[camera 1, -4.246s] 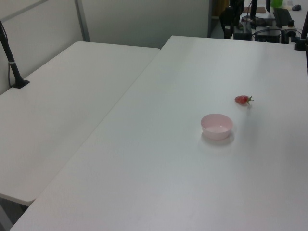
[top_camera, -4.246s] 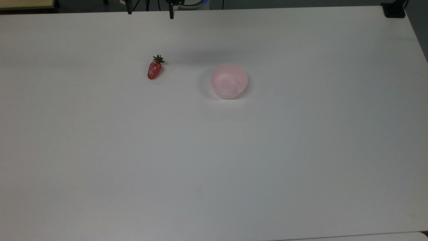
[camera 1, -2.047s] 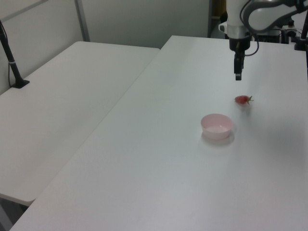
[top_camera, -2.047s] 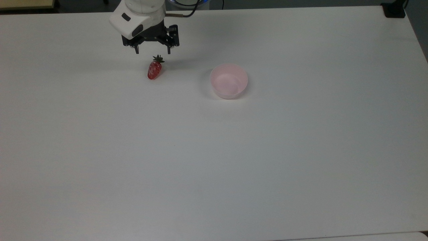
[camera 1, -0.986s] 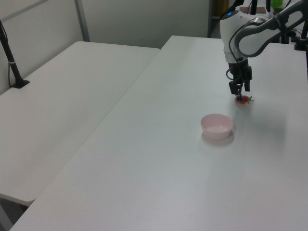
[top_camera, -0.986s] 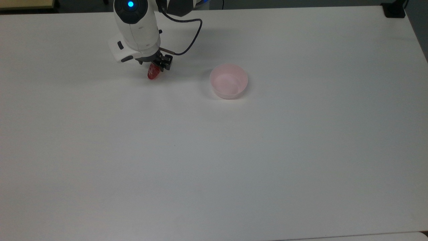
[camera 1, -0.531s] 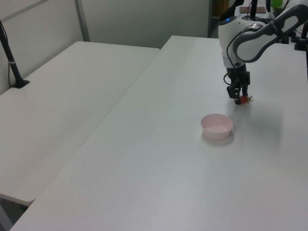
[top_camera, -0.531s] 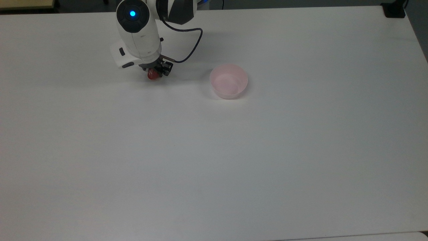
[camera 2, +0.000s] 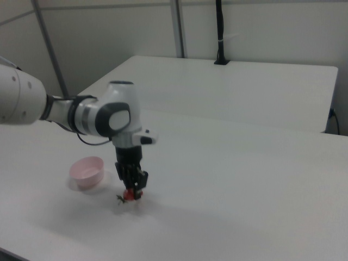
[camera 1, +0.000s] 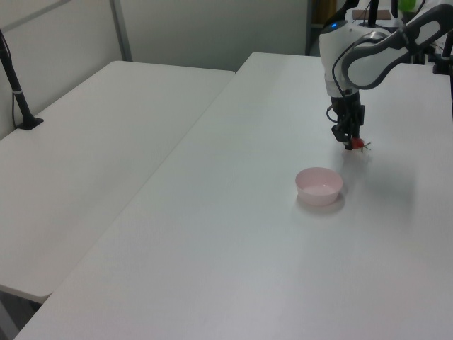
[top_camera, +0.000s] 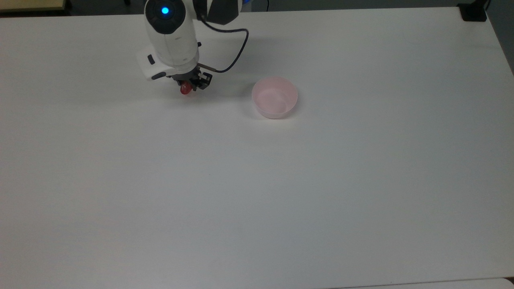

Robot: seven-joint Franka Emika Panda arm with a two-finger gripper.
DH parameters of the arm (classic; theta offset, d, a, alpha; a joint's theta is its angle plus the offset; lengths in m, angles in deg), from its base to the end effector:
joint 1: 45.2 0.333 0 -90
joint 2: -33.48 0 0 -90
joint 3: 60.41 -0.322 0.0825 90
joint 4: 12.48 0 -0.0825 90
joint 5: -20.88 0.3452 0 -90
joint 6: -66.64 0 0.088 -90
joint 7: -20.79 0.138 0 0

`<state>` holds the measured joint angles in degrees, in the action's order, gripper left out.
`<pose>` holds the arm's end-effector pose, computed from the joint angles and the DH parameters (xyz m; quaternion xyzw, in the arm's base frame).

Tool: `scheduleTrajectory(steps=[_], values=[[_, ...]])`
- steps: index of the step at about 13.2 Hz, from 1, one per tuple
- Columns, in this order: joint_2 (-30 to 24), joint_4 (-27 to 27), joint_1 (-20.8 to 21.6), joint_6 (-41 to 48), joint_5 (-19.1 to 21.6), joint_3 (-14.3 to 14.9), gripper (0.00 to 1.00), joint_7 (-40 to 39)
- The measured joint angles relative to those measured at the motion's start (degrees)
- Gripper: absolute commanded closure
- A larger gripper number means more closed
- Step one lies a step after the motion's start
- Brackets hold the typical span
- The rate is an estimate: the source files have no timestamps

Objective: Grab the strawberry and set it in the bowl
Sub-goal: 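Lift the strawberry and carry it over the pink bowl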

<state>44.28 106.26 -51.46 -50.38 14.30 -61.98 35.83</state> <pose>0.5139 -0.0519 0.3243 0.9833 -0.1390 -0.1042 0.0550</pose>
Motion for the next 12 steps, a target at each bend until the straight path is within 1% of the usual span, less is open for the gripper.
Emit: scheduleTrajectory(steps=[1, 2, 3, 5, 6, 8, 12], values=[[-0.6, -1.4, 0.0, 2.0, 0.0, -1.6, 0.84, 0.0], [-1.4, -3.9, 0.3, 5.1, 0.1, -4.3, 0.84, 0.3], [-1.9, -5.4, 0.5, 6.6, 0.4, -6.0, 0.84, 0.5], [-2.5, -7.7, 0.7, 7.6, 1.1, -9.3, 0.82, 2.0], [-2.6, -8.5, 1.1, 7.6, 1.2, -10.5, 0.79, 3.1], [-2.3, -9.3, 3.0, 7.6, 1.3, -11.6, 0.79, 5.3], [-0.8, -9.5, 7.0, 7.5, 1.3, -12.0, 0.73, 7.2]])
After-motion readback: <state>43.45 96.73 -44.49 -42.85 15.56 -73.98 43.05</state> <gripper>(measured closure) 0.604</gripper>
